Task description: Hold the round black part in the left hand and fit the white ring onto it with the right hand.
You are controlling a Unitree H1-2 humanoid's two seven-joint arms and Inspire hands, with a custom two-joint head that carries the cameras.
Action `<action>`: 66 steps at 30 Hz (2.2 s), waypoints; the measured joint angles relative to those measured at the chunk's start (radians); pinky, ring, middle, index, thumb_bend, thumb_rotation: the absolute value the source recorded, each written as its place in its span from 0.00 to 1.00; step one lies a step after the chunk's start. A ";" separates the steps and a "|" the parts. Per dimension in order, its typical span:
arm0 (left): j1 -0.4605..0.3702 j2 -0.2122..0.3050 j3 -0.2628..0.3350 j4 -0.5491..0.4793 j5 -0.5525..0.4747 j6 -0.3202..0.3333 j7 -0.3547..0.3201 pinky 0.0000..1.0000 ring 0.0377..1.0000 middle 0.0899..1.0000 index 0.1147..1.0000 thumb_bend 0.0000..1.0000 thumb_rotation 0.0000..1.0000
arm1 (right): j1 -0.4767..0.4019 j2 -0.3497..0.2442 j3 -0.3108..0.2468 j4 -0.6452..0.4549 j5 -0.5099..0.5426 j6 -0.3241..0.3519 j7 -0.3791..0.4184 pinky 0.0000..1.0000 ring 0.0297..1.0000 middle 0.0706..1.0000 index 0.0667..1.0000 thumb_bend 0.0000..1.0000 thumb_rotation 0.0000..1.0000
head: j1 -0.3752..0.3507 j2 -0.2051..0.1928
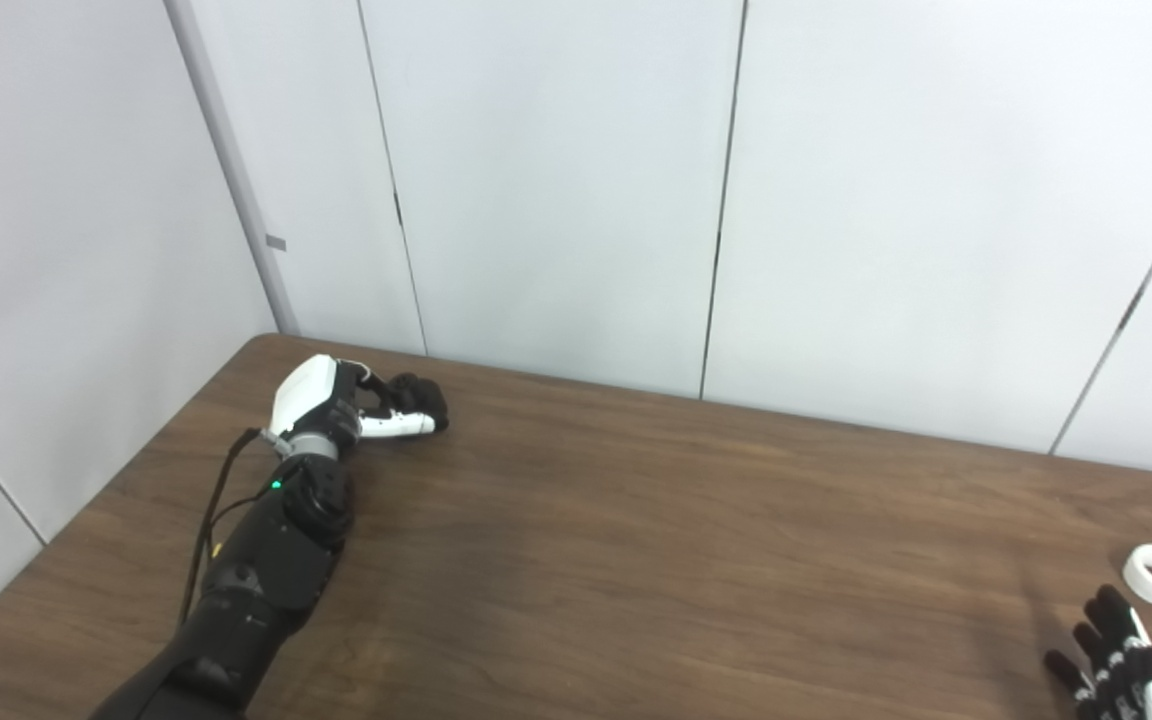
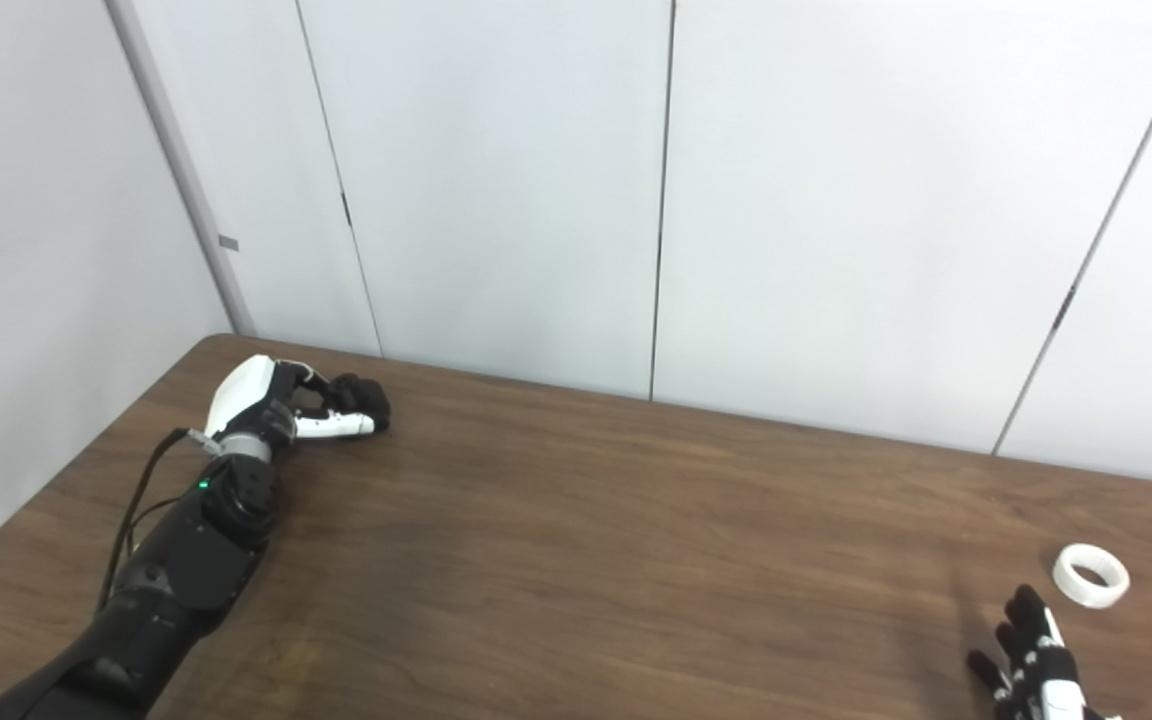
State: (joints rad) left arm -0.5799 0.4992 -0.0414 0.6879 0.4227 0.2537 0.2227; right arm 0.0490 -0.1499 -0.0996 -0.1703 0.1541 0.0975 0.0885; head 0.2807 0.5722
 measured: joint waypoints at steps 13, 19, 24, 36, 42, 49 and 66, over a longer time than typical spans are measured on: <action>0.053 0.000 -0.001 -0.069 0.005 -0.028 0.009 0.74 0.82 0.75 0.42 0.52 0.05 | 0.000 -0.002 0.001 -0.004 -0.004 0.009 0.000 1.00 1.00 1.00 0.98 0.52 1.00 | -0.005 0.008; 0.104 0.000 0.006 -0.173 0.006 -0.025 0.006 0.77 0.83 0.73 0.42 0.52 0.05 | 0.000 -0.002 0.004 -0.007 -0.006 0.012 -0.001 1.00 1.00 0.99 0.98 0.53 1.00 | -0.012 0.011; 0.150 -0.002 0.007 -0.292 0.008 0.002 -0.015 0.80 0.86 0.75 0.42 0.52 0.05 | -0.001 -0.002 0.011 -0.007 -0.014 0.012 -0.002 1.00 1.00 0.99 0.98 0.53 1.00 | -0.023 0.015; 0.264 -0.037 -0.024 -0.610 0.049 0.122 -0.139 0.84 0.88 0.76 0.42 0.52 0.05 | 0.001 0.016 0.026 -0.027 -0.039 0.030 -0.013 1.00 0.99 0.98 0.97 0.53 1.00 | -0.081 0.041; 0.308 -0.039 -0.064 -0.768 0.093 0.138 -0.219 0.88 0.89 0.77 0.42 0.52 0.05 | 0.001 0.028 0.032 -0.034 -0.055 0.039 -0.024 1.00 0.99 0.97 0.96 0.52 1.00 | -0.120 0.058; 0.336 -0.070 -0.129 -0.930 0.146 0.168 -0.316 0.92 0.91 0.77 0.42 0.52 0.05 | 0.000 0.038 0.042 -0.034 -0.059 0.039 -0.025 1.00 0.99 0.98 0.96 0.54 1.00 | -0.150 0.074; 0.447 -0.186 -0.270 -1.012 0.332 0.045 -0.350 0.95 0.88 0.76 0.42 0.52 0.05 | -0.005 0.065 0.066 -0.074 -0.106 0.097 -0.049 1.00 0.97 0.97 0.95 0.56 1.00 | -0.225 0.098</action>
State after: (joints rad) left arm -0.1327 0.3135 -0.3112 -0.3245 0.7550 0.2988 -0.1276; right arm 0.0443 -0.0847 -0.0339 -0.2439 0.0483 0.1950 0.0399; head 0.0553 0.6703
